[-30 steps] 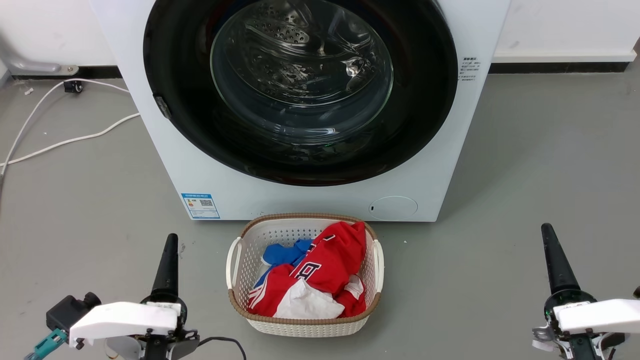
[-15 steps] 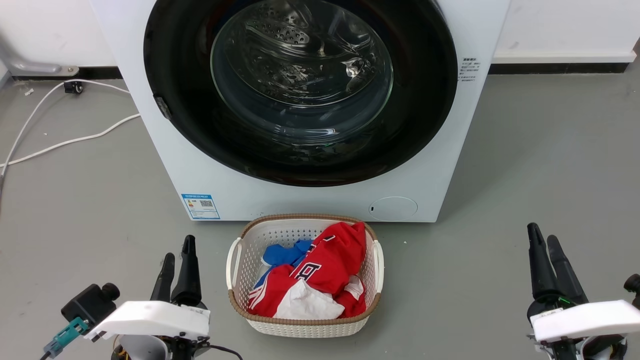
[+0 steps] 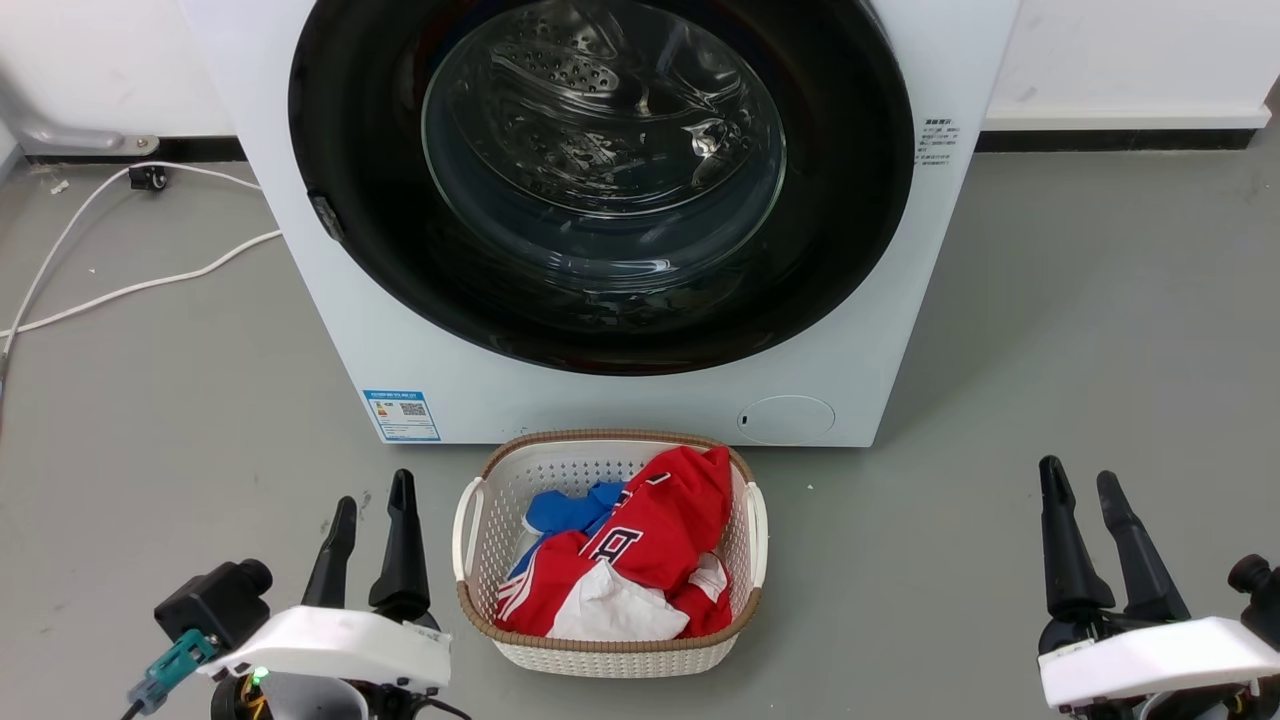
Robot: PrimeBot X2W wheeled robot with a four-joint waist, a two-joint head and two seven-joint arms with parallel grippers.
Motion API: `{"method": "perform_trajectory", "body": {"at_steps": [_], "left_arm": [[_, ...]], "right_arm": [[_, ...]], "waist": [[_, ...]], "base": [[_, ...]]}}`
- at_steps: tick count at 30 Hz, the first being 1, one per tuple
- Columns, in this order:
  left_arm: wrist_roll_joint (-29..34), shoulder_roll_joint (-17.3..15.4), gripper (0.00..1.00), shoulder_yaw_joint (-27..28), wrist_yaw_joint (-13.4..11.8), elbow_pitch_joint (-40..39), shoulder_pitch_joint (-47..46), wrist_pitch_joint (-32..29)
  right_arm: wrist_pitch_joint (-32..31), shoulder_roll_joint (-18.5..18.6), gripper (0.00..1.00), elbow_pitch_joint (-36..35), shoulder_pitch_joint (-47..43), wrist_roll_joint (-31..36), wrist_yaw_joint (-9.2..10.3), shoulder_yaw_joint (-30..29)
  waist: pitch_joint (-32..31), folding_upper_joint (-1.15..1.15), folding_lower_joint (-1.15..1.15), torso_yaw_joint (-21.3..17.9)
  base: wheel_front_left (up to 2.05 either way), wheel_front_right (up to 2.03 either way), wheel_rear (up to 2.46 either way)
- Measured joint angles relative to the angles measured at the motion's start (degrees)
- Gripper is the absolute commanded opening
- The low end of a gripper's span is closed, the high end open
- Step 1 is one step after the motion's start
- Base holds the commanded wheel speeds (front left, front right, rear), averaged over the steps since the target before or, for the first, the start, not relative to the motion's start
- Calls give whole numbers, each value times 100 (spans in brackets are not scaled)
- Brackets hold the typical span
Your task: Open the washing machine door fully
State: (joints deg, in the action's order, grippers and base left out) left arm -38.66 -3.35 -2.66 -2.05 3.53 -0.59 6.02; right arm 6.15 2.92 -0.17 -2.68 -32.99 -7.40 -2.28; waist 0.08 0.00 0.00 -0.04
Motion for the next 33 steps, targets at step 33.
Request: {"method": "perform_trajectory", "body": {"at_steps": [33], "left_arm": [[1948, -53, 100, -365, -169, -96, 160, 481]], "right_arm": [[476, 0, 100, -364, -328, 1803, 0, -25]], "waist": [[-25, 0, 0, 11]], "base": [[0, 0, 0]]}}
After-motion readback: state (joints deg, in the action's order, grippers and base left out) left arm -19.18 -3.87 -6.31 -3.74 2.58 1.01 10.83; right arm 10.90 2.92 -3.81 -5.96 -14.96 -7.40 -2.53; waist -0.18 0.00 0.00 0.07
